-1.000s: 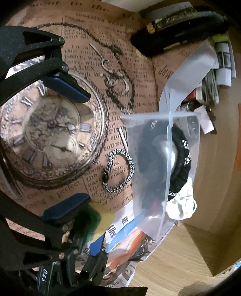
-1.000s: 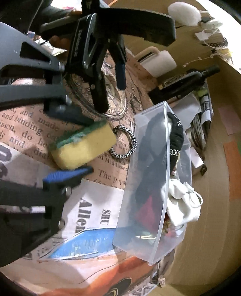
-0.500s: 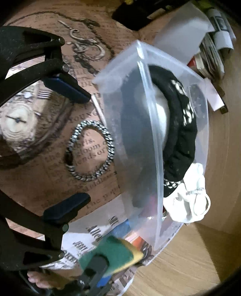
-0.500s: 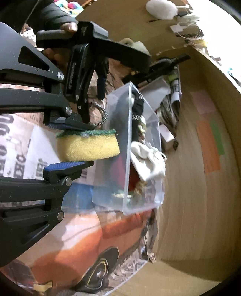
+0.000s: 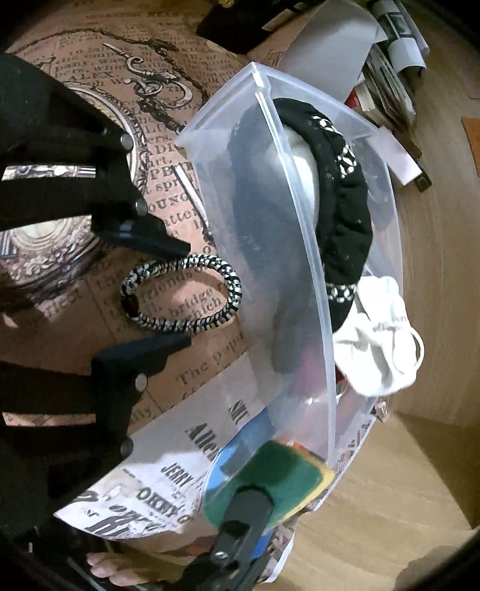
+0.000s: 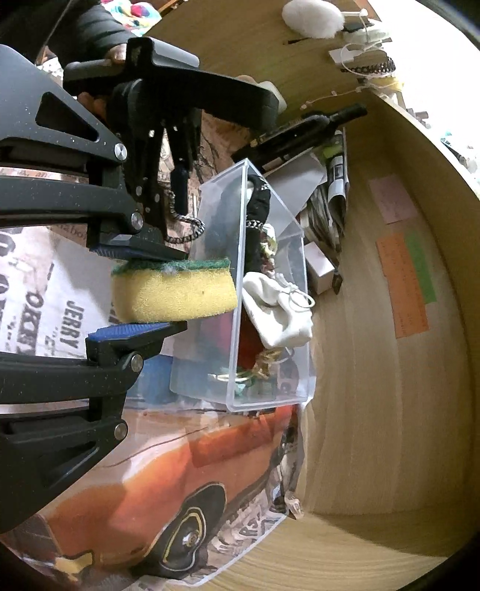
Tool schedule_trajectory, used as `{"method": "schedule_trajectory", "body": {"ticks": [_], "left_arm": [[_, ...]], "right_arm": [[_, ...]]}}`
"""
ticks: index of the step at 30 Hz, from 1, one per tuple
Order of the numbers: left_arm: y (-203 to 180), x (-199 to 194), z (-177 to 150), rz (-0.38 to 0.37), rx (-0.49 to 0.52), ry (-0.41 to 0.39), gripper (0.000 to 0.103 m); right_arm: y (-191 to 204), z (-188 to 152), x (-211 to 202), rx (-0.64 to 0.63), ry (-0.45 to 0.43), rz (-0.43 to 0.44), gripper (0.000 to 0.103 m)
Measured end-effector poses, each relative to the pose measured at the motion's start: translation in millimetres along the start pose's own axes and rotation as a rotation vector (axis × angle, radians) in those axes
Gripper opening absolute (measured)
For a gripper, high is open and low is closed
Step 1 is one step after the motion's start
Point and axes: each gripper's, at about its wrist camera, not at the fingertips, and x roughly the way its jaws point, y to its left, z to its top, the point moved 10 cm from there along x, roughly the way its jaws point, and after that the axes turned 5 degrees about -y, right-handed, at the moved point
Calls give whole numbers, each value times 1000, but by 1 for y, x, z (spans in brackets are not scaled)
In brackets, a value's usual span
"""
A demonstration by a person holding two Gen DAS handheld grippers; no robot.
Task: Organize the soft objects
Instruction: 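Grasp the beaded bracelet with the left tool while the right tool holds the sponge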
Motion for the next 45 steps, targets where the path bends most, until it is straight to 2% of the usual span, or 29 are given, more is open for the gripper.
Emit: {"method": "schedule_trajectory", "body": {"ticks": [5, 15, 18, 20, 22, 24, 31, 34, 35, 36, 42, 45], "left_arm": [[-4, -33, -2, -12, 4, -54, 39], [-8, -104, 33, -18, 5, -236, 39], [-4, -114, 37, -34, 1, -259, 39], [-2, -110, 36, -38, 14, -239, 43], [-3, -92, 34, -36, 26, -204, 67], [-6, -79, 25, -43, 33, -164, 76], [-13, -12, 3, -49, 52, 25, 78], [-12, 11, -1, -39, 51, 74, 78], [-13, 14, 1, -44, 42, 66, 78], [-13, 15, 2, -47, 37, 60, 78], [-27, 10, 5, -79, 63, 38, 43], [-33, 3, 2, -91, 71, 29, 34]], "right_arm": [[-1, 9, -6, -8, -33, -11, 26], [2, 39, -16, -44, -119, -27, 26], [1, 48, -16, -51, -137, -37, 26], [-1, 50, -16, -46, -142, -40, 26], [-5, 49, -17, -40, -141, -47, 26], [-9, 47, -17, -30, -136, -55, 26], [-19, 41, -17, -6, -120, -63, 26], [-21, 39, -18, -3, -118, -59, 26], [-22, 39, -18, -4, -118, -59, 27], [-22, 38, -19, -4, -118, -61, 27], [-23, 37, -19, 1, -124, -52, 27], [-24, 36, -18, 2, -122, -50, 27]]}}
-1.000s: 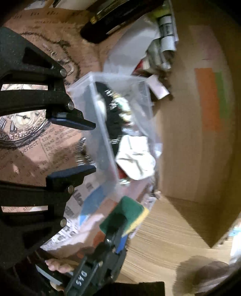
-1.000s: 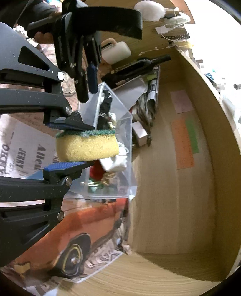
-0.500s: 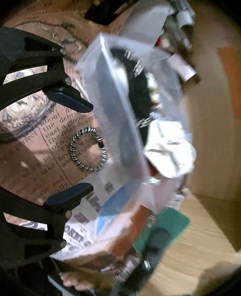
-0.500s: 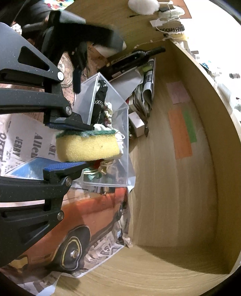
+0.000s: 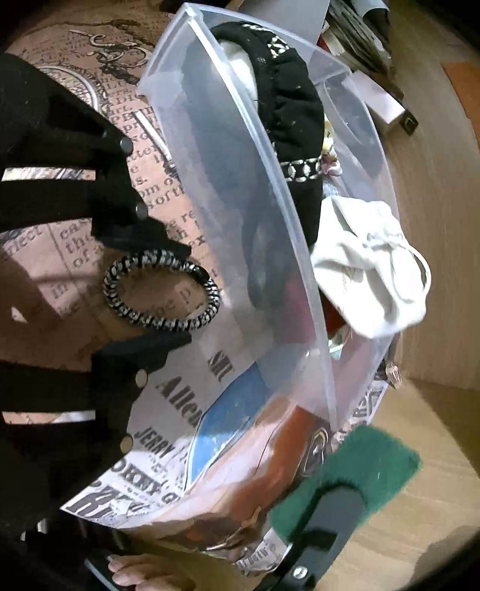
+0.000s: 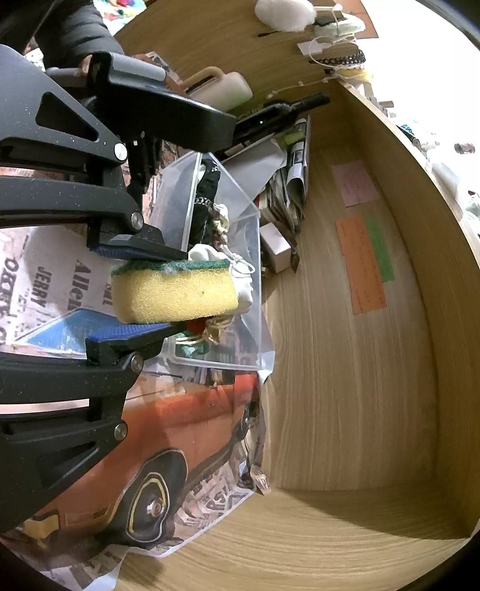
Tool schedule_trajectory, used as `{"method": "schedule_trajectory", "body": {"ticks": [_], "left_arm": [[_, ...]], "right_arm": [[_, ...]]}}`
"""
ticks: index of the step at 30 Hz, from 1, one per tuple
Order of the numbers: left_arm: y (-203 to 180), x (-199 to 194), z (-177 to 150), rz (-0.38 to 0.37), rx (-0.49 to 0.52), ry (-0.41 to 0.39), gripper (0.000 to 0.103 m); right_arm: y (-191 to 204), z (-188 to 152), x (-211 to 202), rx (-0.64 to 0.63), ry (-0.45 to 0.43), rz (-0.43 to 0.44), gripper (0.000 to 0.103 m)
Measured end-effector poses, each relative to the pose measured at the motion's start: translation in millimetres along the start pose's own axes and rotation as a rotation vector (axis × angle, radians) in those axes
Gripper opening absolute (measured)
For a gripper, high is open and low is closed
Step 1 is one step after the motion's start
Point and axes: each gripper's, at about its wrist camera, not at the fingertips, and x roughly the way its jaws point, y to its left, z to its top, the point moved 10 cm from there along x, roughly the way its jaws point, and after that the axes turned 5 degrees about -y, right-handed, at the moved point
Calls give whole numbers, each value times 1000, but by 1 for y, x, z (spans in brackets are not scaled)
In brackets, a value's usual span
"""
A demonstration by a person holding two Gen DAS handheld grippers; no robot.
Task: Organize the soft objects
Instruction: 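Grasp the beaded bracelet with the left tool while the right tool holds the sponge, then place the sponge into the clear box with the right tool while the left tool places the bracelet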
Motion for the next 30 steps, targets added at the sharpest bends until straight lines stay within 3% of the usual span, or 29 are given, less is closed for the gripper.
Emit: {"method": "schedule_trajectory", "body": {"ticks": [6, 12, 19, 25, 30], "left_arm": [[-8, -21, 4, -5, 6, -55, 30], [-8, -68, 21, 2, 9, -170, 30], [16, -101, 72, 45, -11, -310, 30], [48, -101, 95, 99, -38, -333, 30], [76, -68, 101, 116, -62, -261, 30]], "right_arm": [[0, 1, 0, -2, -2, 0, 27], [2, 10, 1, -17, -23, -8, 27], [13, 27, 18, -56, -26, 22, 26], [33, 28, 48, -111, 28, 77, 26], [39, 15, 78, -149, 107, 80, 26]]}}
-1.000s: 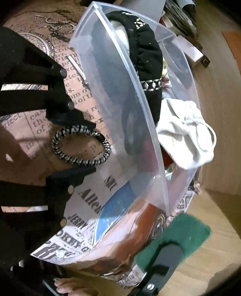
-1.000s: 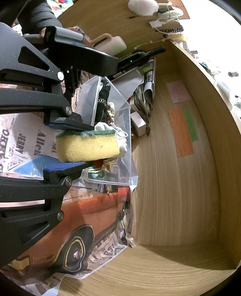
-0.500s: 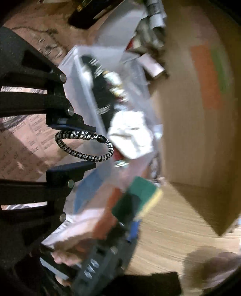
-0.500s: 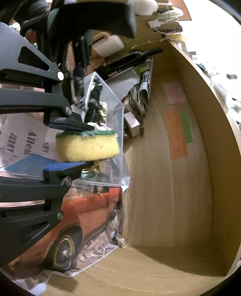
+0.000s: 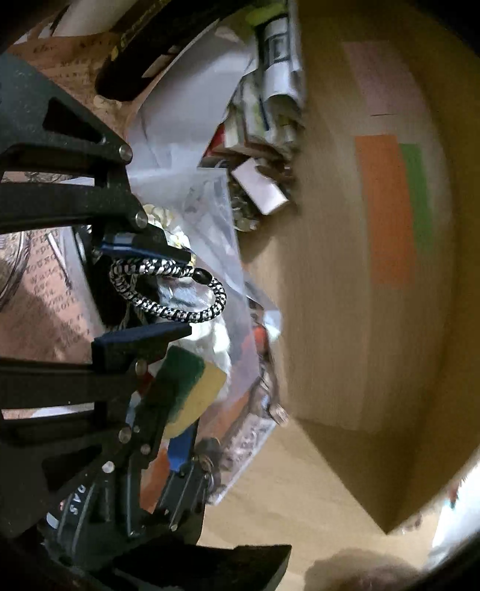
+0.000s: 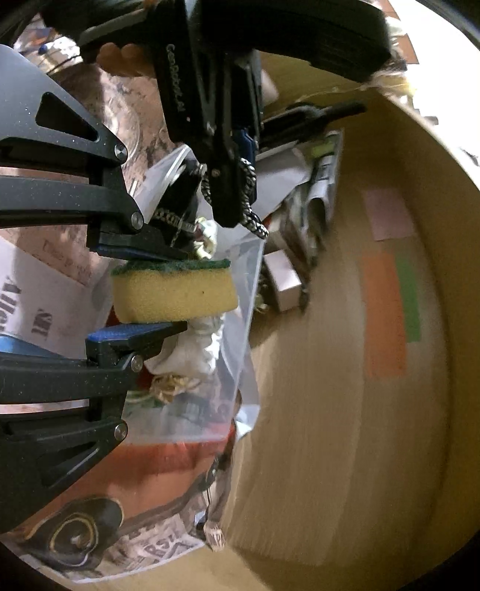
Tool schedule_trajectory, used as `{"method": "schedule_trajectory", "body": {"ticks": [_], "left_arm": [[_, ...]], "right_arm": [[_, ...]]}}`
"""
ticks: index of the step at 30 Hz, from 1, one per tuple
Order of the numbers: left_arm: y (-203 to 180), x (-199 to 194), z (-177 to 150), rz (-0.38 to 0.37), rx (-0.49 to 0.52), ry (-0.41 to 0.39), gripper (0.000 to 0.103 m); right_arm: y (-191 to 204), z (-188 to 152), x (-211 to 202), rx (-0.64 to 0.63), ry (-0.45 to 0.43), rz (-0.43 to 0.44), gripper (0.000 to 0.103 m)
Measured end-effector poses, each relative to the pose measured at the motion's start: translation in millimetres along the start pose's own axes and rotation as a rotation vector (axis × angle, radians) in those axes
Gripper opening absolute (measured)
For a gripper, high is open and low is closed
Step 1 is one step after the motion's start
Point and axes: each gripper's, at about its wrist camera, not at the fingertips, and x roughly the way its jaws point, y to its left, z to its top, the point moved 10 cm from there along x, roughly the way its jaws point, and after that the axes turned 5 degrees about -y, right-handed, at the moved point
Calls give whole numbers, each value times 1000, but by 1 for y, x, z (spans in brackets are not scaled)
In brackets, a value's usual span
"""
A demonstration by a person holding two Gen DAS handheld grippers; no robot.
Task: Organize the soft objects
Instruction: 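Place the sponge into the clear box with the right tool while the left tool places the bracelet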
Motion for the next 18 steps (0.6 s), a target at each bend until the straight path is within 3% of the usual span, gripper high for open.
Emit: {"method": "schedule_trajectory", "body": {"ticks": [2, 8, 10, 13, 18], "left_arm": [[5, 18, -8, -2, -7, 46, 30], [7, 45, -29, -23, -24, 128, 50], [6, 43, -32, -14, -27, 123, 58], [9, 37, -32, -10, -42, 105, 61], [11, 13, -23, 7, -37, 34, 65]], "right_arm": [[-3, -4, 11, 3, 28, -4, 26], [-8, -19, 24, 5, 92, -5, 27], [-8, -20, 23, 3, 95, -8, 37], [-13, -16, 19, 14, 82, -21, 55], [-13, -7, 5, 23, 46, -15, 56]]}}
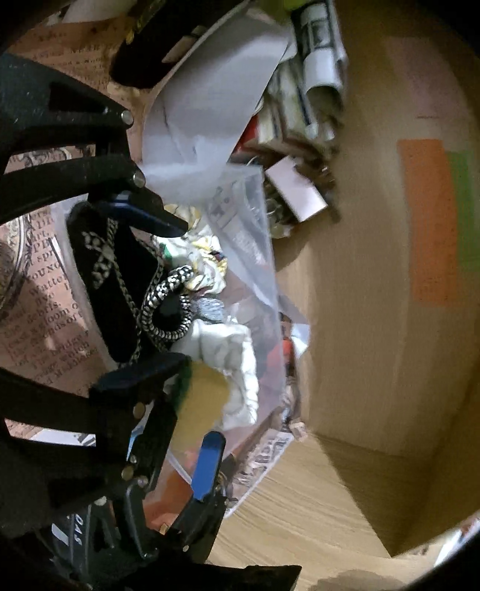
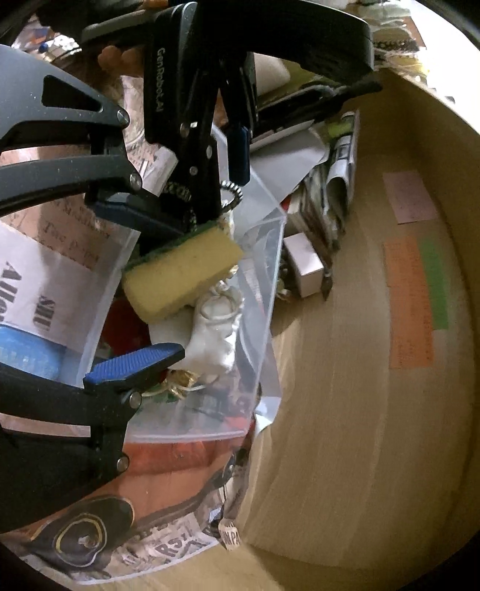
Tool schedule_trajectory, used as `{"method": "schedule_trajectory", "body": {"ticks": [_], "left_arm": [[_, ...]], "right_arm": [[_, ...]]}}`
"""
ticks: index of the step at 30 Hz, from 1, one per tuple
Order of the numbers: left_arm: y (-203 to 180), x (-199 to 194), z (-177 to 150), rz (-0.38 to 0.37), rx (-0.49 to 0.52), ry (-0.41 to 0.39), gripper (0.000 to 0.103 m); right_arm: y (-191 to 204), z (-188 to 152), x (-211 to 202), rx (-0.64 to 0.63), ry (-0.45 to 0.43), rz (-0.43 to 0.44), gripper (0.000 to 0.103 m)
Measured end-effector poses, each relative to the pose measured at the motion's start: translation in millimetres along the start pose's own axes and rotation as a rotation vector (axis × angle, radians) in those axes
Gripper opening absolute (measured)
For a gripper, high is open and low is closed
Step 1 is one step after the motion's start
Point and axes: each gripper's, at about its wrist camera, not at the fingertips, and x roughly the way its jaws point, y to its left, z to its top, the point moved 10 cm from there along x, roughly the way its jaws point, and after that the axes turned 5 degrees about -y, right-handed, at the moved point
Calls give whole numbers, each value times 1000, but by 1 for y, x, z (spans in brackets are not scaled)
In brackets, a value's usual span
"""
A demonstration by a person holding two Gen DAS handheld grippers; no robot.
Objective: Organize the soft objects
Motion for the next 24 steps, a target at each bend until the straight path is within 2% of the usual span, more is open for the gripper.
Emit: {"method": "schedule_trajectory", "body": {"ticks": [5, 11, 15, 17, 18, 20, 22, 24], "left_arm": [[1, -35, 18, 39, 6, -118, 65], [-4, -85, 38, 95, 13, -276, 65], [-9, -113, 45, 101, 2, -369, 79], [-12, -126, 46, 101, 2, -409, 80], [-14, -130, 46, 103, 6, -419, 80], [-17, -138, 45, 103, 14, -438, 81], [-19, -144, 45, 101, 13, -449, 91], [-20, -153, 44, 107, 5, -472, 96]], "right_arm": [[4, 16, -23, -9, -67, -2, 56], [8, 44, -64, -10, -191, -29, 56], [10, 55, -85, 4, -255, -44, 56], [11, 58, -94, 14, -279, -47, 56], [12, 59, -97, 16, -287, -48, 58], [13, 60, -107, 21, -311, -56, 67], [15, 61, -116, 23, -337, -65, 77], [17, 62, -121, 22, -354, -69, 80]]}}
